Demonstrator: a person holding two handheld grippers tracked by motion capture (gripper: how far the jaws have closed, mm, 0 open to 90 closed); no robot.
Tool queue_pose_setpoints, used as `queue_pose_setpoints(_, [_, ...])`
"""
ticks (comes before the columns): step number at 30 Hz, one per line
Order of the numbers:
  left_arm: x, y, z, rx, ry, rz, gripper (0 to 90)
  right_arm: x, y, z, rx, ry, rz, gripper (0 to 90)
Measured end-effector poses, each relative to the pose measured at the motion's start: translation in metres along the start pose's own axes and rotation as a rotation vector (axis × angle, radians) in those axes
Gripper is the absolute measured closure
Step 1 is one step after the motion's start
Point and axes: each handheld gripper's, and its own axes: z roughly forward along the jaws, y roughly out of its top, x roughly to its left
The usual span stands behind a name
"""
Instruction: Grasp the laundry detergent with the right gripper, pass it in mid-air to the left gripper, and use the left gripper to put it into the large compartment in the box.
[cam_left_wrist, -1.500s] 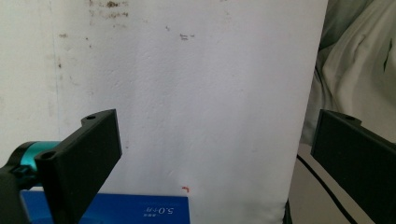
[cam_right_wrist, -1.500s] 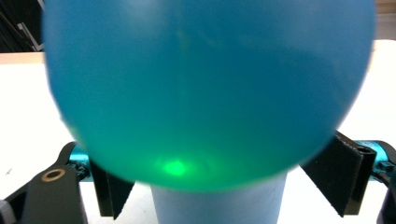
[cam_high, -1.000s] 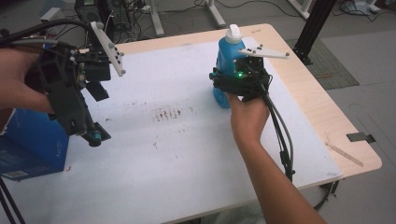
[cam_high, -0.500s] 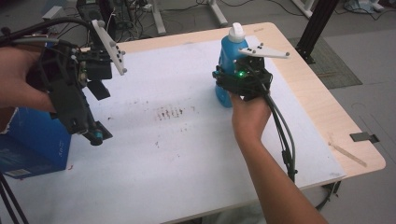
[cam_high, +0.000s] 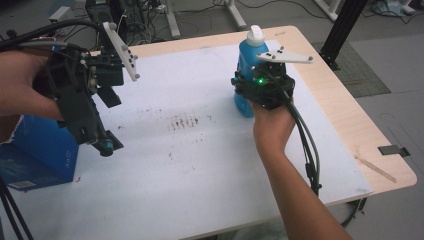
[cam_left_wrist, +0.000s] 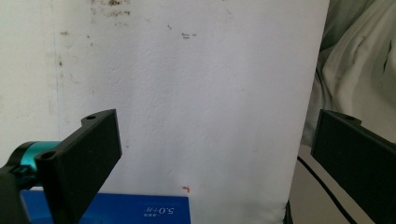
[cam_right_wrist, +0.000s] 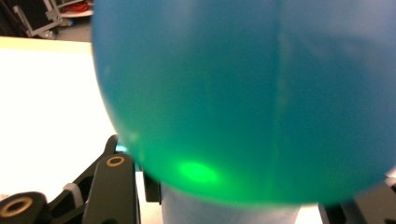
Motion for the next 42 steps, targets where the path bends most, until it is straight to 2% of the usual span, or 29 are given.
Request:
queue_pose_setpoints(10, [0.0,0.001,-0.001,-0.012,0.003,0.002,1.7,-0.003,0.03,-0.019,0.008,0.102,-0.089,44.7])
queue_pose_setpoints(17, [0.0,0.0,-0.003,-0.027,0.017,0.009,1.7,-0.01,0.042,-0.03,-0.002,0.203,-0.129,44.5])
queue_pose_setpoints(20, [-0.001,0.001,-0.004,-0.033,0.021,0.022,1.7,-0.015,0.044,-0.033,-0.003,0.286,-0.137,44.4])
queue_pose_setpoints(22, [-0.001,0.001,-0.004,-0.036,0.022,0.03,1.7,-0.015,0.045,-0.035,0.003,0.314,-0.166,44.4])
queue_pose_setpoints(24, [-0.001,0.0,-0.005,-0.043,0.019,0.037,1.7,-0.016,0.047,-0.037,0.008,0.367,-0.196,44.4])
queue_pose_setpoints(28, [-0.002,0.0,-0.008,-0.059,0.024,0.046,1.7,-0.022,0.048,-0.039,0.007,0.469,-0.202,44.4])
queue_pose_setpoints(31, [-0.003,0.0,-0.011,-0.063,0.028,0.051,1.7,-0.025,0.05,-0.04,0.016,0.538,-0.225,44.4])
queue_pose_setpoints(38, [-0.004,0.004,-0.015,-0.078,0.029,0.071,1.7,-0.03,0.057,-0.042,0.009,0.754,-0.266,44.4])
queue_pose_setpoints(42, [-0.005,0.008,-0.018,-0.088,0.024,0.086,1.7,-0.031,0.058,-0.044,-0.014,0.856,-0.264,44.4])
